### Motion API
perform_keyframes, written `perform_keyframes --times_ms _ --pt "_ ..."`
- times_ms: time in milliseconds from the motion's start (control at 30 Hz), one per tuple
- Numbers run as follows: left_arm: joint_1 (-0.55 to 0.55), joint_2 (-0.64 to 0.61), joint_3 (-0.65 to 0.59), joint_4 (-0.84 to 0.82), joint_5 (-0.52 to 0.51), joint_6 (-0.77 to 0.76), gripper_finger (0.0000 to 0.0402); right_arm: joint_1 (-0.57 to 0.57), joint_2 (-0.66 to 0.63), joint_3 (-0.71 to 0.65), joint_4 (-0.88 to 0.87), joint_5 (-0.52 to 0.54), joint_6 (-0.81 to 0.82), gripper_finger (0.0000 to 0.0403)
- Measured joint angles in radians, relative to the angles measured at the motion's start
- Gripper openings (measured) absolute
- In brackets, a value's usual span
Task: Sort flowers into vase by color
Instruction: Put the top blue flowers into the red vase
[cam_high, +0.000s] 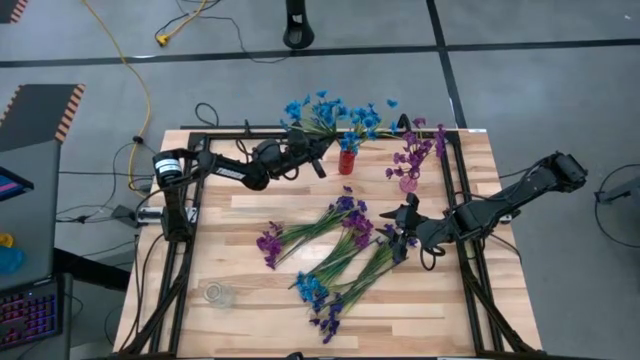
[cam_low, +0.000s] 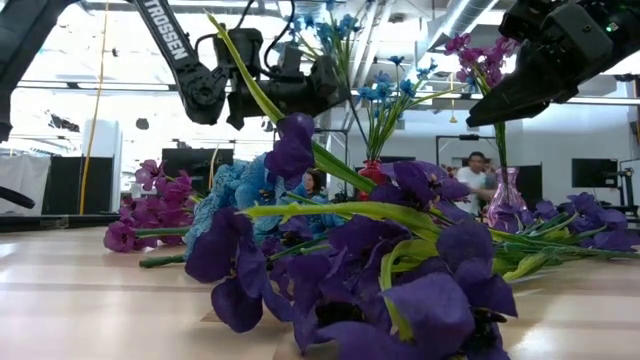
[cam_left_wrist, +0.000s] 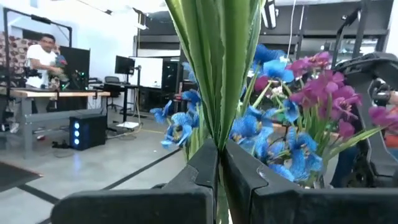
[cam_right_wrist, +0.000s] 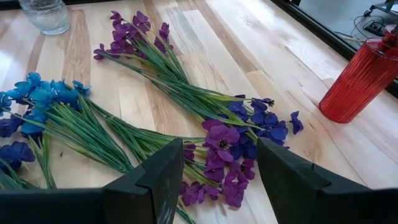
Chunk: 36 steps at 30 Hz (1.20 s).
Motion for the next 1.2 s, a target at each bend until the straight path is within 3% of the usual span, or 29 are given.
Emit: perform_keyframes --times_ms 700,967,1200 --pt "-0.002 -0.001 0.025 -0.036 -0.007 0.058 0.0 0.0 0.0 0.0 0.0 0.0 0.0 0.023" --pt "-0.002 -0.002 0.083 -0.163 -0.005 0.098 0.0 0.0 0.0 0.0 0.0 0.0 0.0 0.023" --pt "-0.001 -0.001 0.084 -0.172 -0.006 0.109 0.0 0.0 0.0 0.0 0.0 0.0 0.0 0.023"
